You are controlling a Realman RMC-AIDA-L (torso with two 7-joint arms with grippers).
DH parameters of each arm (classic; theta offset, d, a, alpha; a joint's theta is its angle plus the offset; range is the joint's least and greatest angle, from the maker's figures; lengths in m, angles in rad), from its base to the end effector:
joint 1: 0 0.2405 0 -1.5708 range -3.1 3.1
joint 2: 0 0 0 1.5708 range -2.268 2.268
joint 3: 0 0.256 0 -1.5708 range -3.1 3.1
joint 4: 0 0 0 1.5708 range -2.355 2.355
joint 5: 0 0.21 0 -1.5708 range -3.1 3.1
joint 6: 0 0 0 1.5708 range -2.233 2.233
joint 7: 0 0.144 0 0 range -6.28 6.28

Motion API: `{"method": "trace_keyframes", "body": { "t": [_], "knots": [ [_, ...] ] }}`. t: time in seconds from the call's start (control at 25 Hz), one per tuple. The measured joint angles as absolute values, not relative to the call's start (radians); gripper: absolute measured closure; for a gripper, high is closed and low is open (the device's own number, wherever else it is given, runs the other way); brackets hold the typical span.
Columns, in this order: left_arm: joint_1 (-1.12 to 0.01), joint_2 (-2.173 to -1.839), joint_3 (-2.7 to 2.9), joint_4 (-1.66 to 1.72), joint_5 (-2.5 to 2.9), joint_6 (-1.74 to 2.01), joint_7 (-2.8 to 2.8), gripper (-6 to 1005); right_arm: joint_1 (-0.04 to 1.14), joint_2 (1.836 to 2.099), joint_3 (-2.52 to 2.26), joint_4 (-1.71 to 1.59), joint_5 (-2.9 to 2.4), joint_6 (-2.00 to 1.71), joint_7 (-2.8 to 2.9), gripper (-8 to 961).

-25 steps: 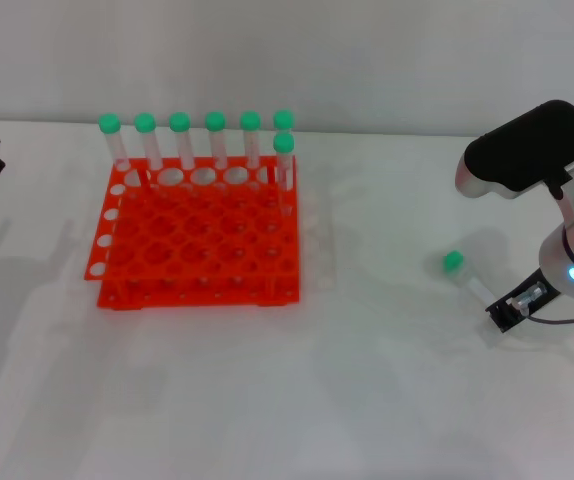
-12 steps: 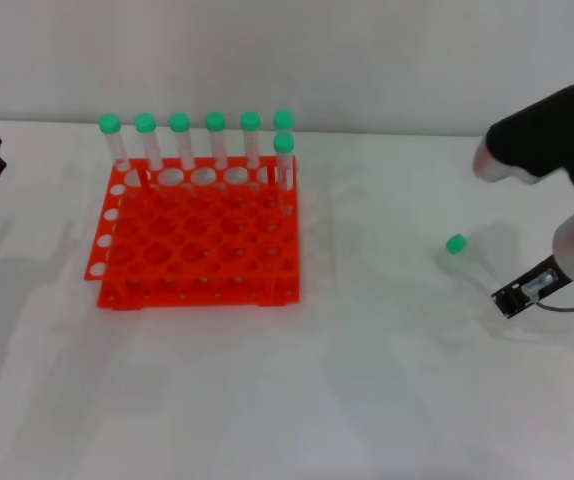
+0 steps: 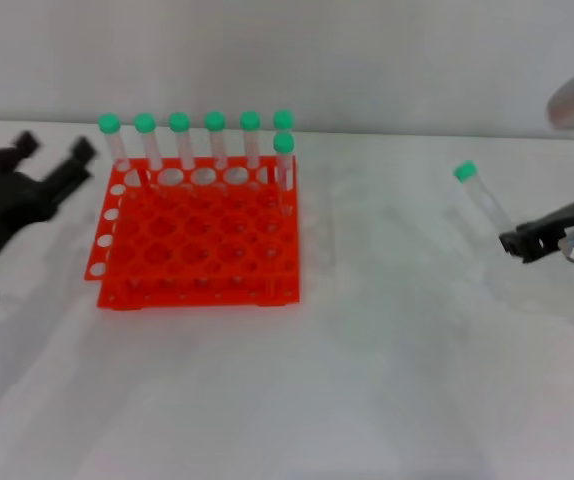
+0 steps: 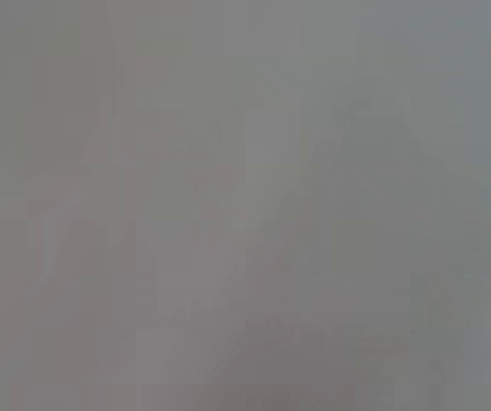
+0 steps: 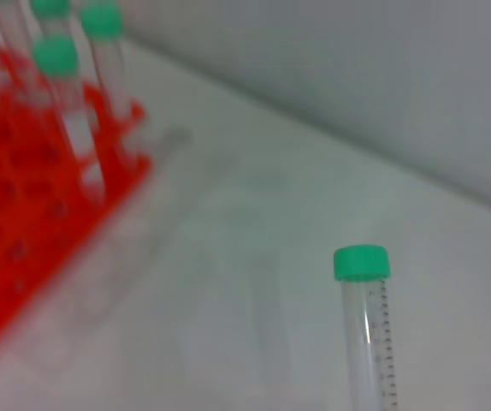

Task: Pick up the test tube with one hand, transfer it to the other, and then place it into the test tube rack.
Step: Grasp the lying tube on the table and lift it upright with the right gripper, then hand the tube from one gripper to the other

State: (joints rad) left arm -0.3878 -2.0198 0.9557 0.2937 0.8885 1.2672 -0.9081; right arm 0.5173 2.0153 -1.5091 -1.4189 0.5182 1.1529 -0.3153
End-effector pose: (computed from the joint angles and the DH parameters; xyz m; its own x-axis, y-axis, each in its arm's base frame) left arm -0.3243 0.3367 0.0379 0.4913 0.0431 0.8699 0.7921 -0.4376 -0.4257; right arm 0.1784 0.3910 0.0194 0.7465 -0.6520 -0.1326 -0.5664 -0.5182 -0.6408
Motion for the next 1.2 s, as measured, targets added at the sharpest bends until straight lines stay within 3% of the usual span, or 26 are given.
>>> {"method": "trace_keyframes", "body": {
  "t": [0.44, 1.2],
  "knots": [
    [-0.479, -1.994, 0.951, 0.401, 1.208, 1.358, -1.242, 110, 0.419, 2.013, -1.455, -1.431, 0.912, 0.973, -0.78, 777],
    [-0.631, -2.057, 0.97, 0.396, 1.229, 1.381, -1.445, 111, 0.391, 2.017, -1.471, -1.273, 1.431, 0.893, -1.338, 778]
  ]
}}
